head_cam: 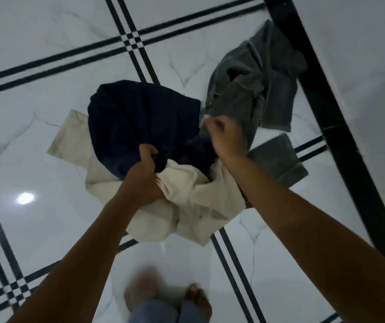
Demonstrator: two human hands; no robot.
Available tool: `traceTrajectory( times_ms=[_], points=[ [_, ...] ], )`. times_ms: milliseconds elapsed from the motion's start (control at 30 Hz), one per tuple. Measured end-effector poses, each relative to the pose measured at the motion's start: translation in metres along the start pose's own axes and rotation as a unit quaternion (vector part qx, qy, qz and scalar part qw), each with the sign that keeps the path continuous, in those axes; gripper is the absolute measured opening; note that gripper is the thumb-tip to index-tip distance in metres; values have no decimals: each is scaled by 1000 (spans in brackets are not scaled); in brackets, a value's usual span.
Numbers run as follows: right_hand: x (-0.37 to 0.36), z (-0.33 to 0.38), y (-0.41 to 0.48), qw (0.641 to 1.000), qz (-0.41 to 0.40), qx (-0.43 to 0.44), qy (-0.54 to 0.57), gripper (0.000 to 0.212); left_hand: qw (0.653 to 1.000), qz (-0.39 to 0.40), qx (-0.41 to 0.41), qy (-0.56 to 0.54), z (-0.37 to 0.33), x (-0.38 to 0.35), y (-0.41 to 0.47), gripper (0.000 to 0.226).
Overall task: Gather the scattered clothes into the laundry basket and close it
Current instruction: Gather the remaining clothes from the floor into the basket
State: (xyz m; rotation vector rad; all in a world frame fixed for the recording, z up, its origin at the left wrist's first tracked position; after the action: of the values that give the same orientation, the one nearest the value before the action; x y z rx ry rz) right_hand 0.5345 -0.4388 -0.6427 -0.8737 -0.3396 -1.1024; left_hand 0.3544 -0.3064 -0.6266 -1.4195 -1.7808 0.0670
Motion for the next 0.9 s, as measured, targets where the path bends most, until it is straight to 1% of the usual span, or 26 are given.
traceTrajectory(
  times_ms=[33, 67, 100, 133, 167, 200, 233, 267, 300, 333, 367, 400, 433, 500, 600, 667, 700, 767, 800, 900],
  points=[
    [7, -10, 18, 994, -71, -10, -85, 72, 1000, 6, 19, -12, 10, -10, 8, 78],
    [9, -25, 32, 986, -88, -50, -135, 103, 999, 11, 37, -35, 21, -23, 12, 85],
    [6, -42, 44, 982, -68, -100, -142, 128, 996, 19, 69, -57, 33, -34, 13, 89],
    [2, -58, 52, 983, -42, -140, -113, 143, 994, 21, 89, -59, 43, -46, 11, 86],
    [-3, -71, 57, 984, -25, -165, -57, 148, 994, 26, 93, -51, 50, -54, 7, 76],
    [-6, -82, 60, 985, -26, -171, -4, 145, 996, 21, 81, -40, 56, -61, 1, 61],
    [-3, -87, 58, 987, -40, -155, 23, 132, 997, 15, 60, -45, 56, -63, -7, 46],
    [0, -90, 55, 989, -52, -134, 32, 109, 997, 9, 37, -61, 53, -63, -16, 36],
    [7, -87, 49, 991, -61, -111, 32, 85, 996, 5, 14, -83, 45, -58, -26, 32],
    [14, -81, 41, 993, -64, -91, 41, 68, 995, -1, -7, -104, 35, -52, -36, 31],
    [26, -74, 29, 993, -67, -83, 58, 57, 993, -4, -25, -119, 22, -43, -46, 29],
    [40, -67, 16, 991, -72, -76, 78, 52, 990, -7, -43, -132, 4, -34, -55, 23],
    [58, -59, -1, 990, -75, -80, 90, 49, 988, -11, -61, -144, -16, -22, -65, 19],
    [95, -45, -35, 987, -76, -77, 115, 45, 982, -19, -102, -157, -57, 2, -83, 20],
    [175, -5, -96, 983, -101, -29, 148, 37, 973, -17, -141, -183, -131, 45, -117, 27],
    [226, 24, -137, 984, -125, -2, 130, 28, 967, -10, -154, -202, -172, 71, -141, 32],
    [256, 39, -162, 984, -139, 3, 112, 27, 965, 2, -166, -201, -202, 86, -157, 31],
    [298, 61, -207, 985, -155, 11, 79, 38, 961, 21, -194, -197, -249, 113, -189, 14],
    [327, 76, -236, 984, -164, 15, 67, 45, 957, 32, -215, -191, -283, 130, -211, 12],
    [399, 127, -331, 984, -175, 34, 24, 62, 954, 85, -234, -168, -355, 171, -278, 18]
  ],
)
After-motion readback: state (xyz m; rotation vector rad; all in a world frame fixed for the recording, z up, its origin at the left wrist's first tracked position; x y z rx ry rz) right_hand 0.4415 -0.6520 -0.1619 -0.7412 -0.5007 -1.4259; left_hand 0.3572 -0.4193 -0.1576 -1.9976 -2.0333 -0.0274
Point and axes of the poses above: each hand's wrist, its own y-axis towards the middle knuckle, its own x-axis out of the back of the hand, z = x × y, the point moved 4 cm from there along y, towards the middle knuckle, and after that the axes turned 3 degrees about -z, right-handed, at the moved point
